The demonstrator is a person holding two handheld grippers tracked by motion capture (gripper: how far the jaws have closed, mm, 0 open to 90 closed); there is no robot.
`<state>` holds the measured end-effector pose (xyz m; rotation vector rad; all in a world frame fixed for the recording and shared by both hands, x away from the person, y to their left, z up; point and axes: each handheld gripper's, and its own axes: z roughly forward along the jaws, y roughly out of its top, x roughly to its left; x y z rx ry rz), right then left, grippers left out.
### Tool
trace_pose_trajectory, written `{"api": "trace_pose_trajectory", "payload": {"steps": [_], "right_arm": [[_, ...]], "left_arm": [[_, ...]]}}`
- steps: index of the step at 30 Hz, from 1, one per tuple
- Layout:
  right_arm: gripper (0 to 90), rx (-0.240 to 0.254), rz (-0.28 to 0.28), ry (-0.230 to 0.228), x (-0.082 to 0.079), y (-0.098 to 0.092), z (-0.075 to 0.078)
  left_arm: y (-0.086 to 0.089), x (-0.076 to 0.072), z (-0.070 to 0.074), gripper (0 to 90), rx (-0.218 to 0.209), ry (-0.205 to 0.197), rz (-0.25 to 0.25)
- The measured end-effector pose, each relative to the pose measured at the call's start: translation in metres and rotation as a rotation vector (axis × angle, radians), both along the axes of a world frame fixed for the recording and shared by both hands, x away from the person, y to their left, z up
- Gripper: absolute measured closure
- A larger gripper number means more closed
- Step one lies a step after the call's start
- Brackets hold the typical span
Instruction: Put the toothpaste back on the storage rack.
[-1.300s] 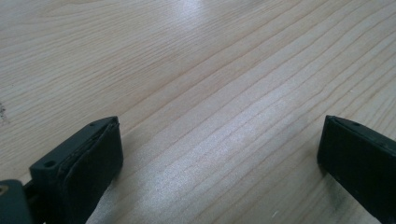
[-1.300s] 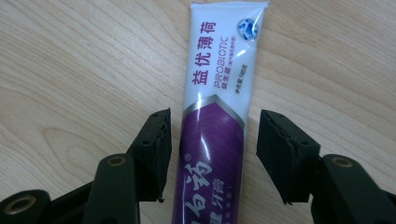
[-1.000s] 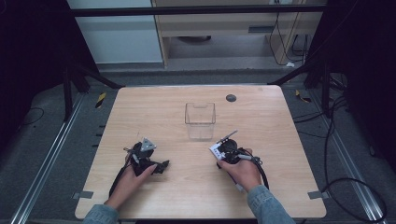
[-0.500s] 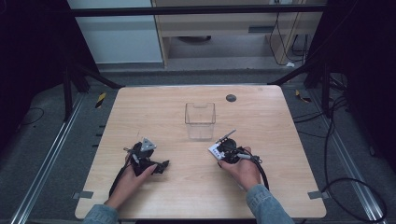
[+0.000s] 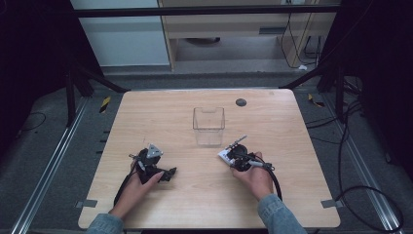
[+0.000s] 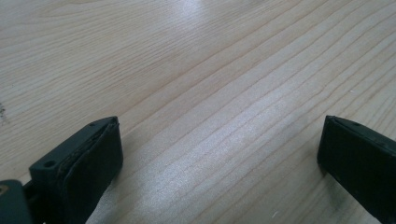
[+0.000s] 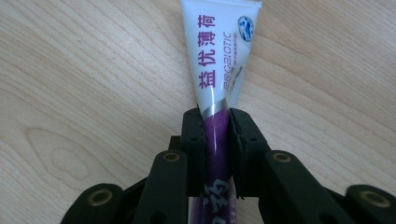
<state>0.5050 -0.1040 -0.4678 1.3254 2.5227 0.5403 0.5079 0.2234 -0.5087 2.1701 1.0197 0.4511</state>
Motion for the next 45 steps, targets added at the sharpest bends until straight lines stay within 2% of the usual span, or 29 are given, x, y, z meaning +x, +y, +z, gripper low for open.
{"api": "trace_pose_trajectory", "payload": {"steps": [5,9,16,22,27,33,38,45], "right_arm": [[78.0,0.078,-0.016,-0.009,-0.001,-0.010,0.001],[78.1,0.115,-0.030,-0.024,-0.001,-0.017,0.007],[78.2,0.181,-0.073,-0.075,0.002,-0.034,0.023],[78.2,0.233,-0.087,-0.146,0.006,-0.042,0.043],[78.2,0.258,-0.085,-0.203,0.010,-0.045,0.058],[78.3,0.279,-0.091,-0.264,0.014,-0.047,0.069],[78.3,0.308,-0.094,-0.301,0.015,-0.048,0.078],[78.3,0.321,-0.106,-0.344,0.016,-0.048,0.088]], "left_arm": [[0.000,0.000,0.000,0.0,0.000,0.000,0.000],[0.000,0.000,0.000,0.0,0.000,0.000,0.000],[0.000,0.000,0.000,0.0,0.000,0.000,0.000],[0.000,0.000,0.000,0.0,0.000,0.000,0.000],[0.000,0.000,0.000,0.0,0.000,0.000,0.001],[0.000,0.000,0.000,0.0,-0.001,0.000,0.001],[0.000,0.000,0.000,0.0,0.000,0.000,0.000],[0.000,0.000,0.000,0.0,0.000,0.000,0.001]]}}
